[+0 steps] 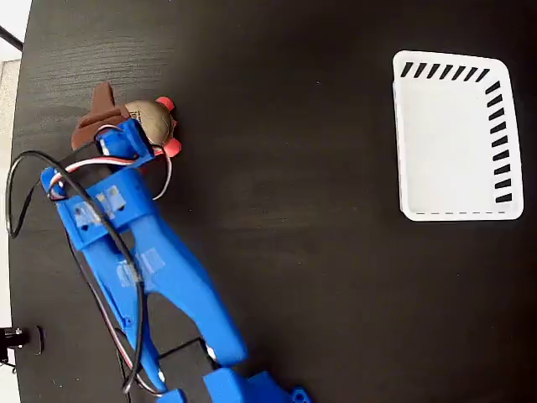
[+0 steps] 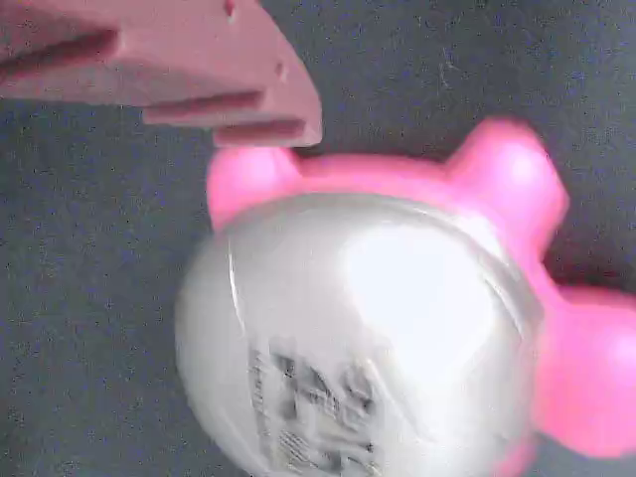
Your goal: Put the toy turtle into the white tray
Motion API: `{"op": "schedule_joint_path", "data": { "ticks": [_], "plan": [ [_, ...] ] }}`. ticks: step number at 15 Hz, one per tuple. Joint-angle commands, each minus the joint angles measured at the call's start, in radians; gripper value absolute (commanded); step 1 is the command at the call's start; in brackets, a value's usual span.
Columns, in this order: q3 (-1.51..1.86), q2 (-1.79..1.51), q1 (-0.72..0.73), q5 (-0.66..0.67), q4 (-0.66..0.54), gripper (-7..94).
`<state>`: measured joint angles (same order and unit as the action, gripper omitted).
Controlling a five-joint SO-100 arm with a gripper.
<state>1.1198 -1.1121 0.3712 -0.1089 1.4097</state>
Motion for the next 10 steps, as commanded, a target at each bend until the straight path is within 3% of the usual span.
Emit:
{"op": "schedule_joint_path", "data": {
  "ticks": [1, 10],
  "plan": [
    [-0.067, -0.018, 0.012, -0.008, 0.008, 67],
    [-0.183, 0.114, 0.0, -0.014, 0.026, 67]
  ]
}}
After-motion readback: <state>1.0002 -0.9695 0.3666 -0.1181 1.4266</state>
